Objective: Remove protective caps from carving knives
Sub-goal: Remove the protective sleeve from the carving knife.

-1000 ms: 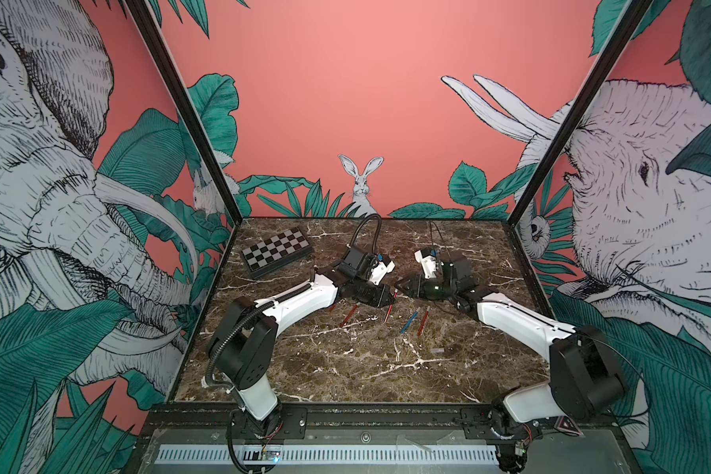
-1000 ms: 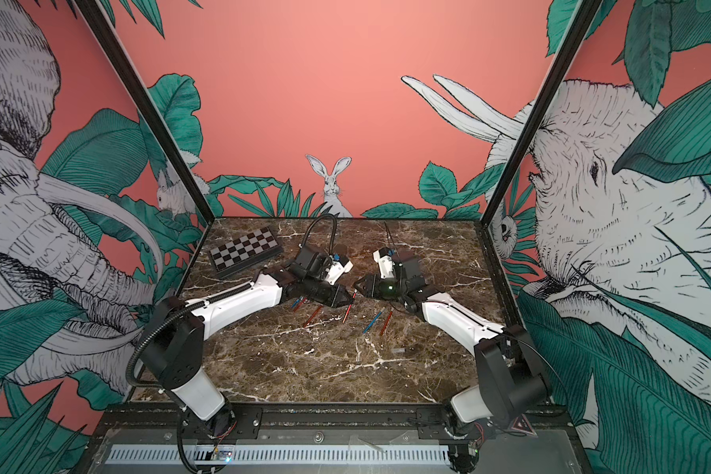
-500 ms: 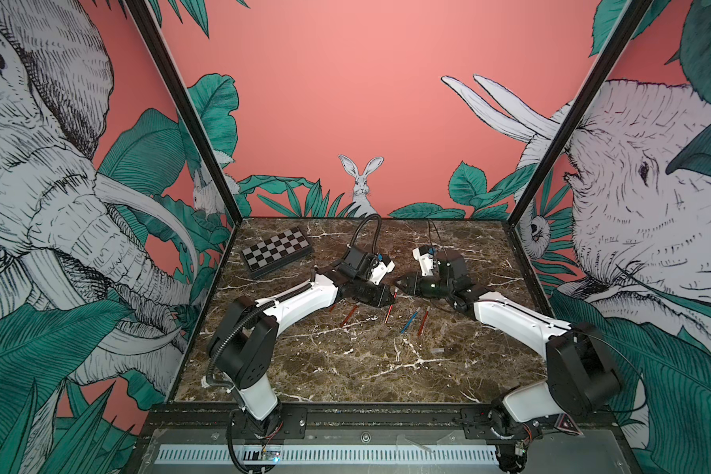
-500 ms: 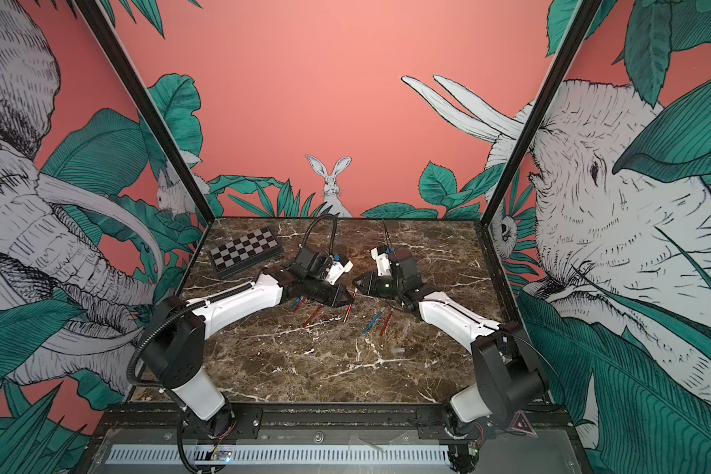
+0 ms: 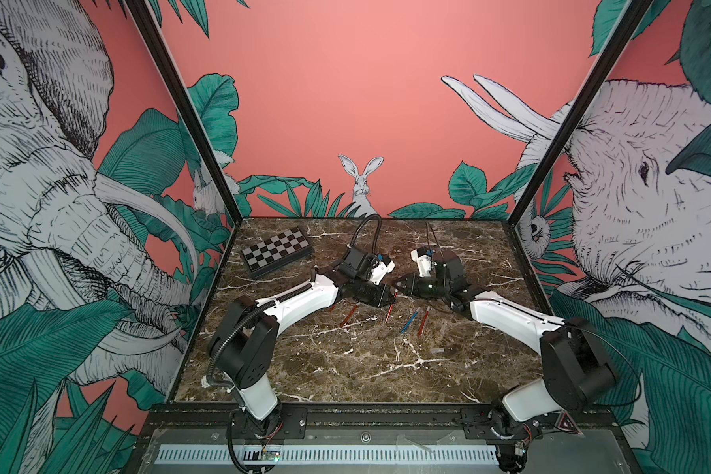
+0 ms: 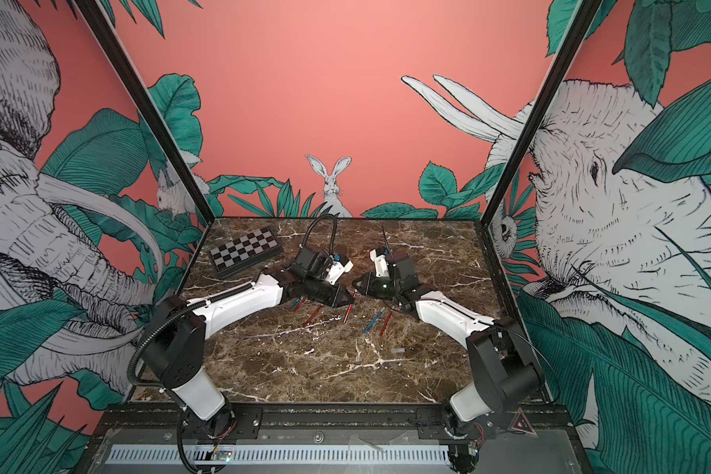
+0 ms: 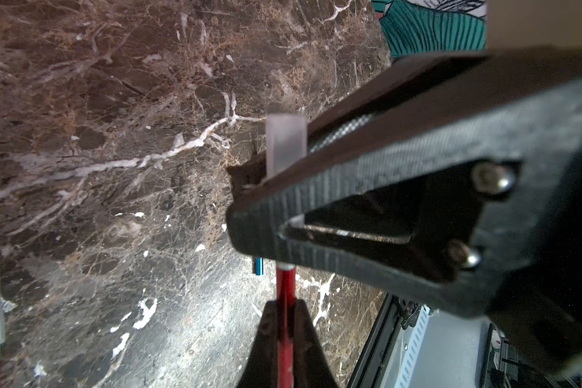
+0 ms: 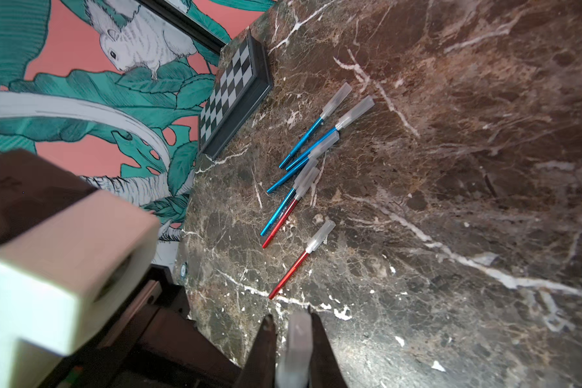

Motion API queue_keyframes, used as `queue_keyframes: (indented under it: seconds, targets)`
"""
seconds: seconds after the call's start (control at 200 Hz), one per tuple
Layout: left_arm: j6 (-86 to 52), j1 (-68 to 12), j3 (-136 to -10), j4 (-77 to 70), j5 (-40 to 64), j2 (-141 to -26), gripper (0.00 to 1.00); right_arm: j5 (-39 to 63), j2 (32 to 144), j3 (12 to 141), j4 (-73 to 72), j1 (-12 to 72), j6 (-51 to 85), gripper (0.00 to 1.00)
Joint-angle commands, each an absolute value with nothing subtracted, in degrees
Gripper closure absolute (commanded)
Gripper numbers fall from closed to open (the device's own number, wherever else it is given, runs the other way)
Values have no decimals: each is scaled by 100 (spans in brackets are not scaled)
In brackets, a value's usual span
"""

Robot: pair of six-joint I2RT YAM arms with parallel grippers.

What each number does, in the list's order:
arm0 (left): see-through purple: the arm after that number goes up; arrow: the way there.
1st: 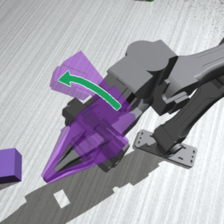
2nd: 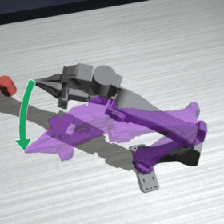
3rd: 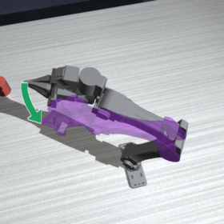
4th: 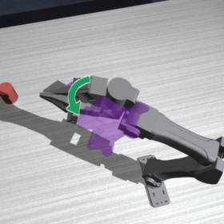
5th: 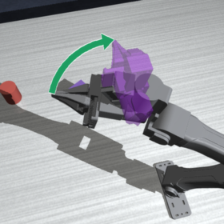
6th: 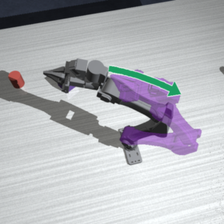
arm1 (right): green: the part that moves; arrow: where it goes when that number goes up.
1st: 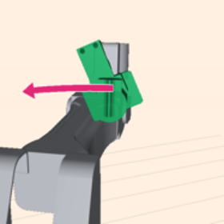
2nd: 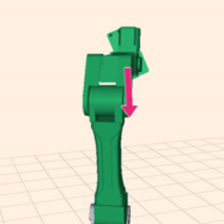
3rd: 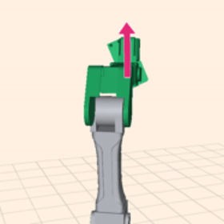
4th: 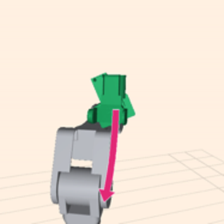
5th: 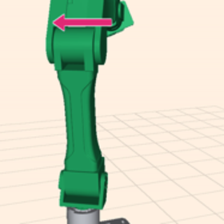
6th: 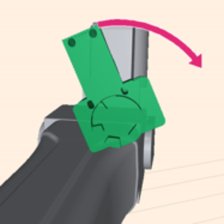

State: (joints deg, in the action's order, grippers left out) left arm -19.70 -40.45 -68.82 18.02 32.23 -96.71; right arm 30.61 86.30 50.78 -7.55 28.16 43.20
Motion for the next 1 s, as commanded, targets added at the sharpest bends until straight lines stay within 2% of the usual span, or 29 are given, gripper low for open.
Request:
queue_keyframes:
  seconds: [0.0, 0.085, 0.26, 0.42, 0.53, 0.93, 0.995]
  targets:
    - [-1978, -4061, -6812, 1767, 3288, -9650, 91, 2905, 8616, 5086, -1024, 2869, 4400, 90]
    - [-1974, -4064, -6812, 1778, 3279, -9659, 91, 2847, 8585, 4995, -1196, 2878, 4533, 95]
    - [-1960, -4063, -6827, 1813, 3267, -9683, 86, 2627, 8500, 4891, -1234, 2893, 4684, 98]
    - [-1951, -4061, -6837, 1819, 3261, -9686, 71, 2529, 8449, 4878, -1221, 2901, 4716, 99]
    - [-1954, -4061, -6838, 1811, 3251, -9683, 67, 2524, 8455, 4896, -1194, 2912, 4730, 99]
    - [-1967, -4063, -6822, 1727, 3261, -9796, 66, 2650, 8556, 4913, -1284, 2949, 4938, 99]
    - [-1982, -4061, -6819, 1705, 3262, -9817, 69, 2683, 8587, 4902, -1317, 2960, 4957, 99]
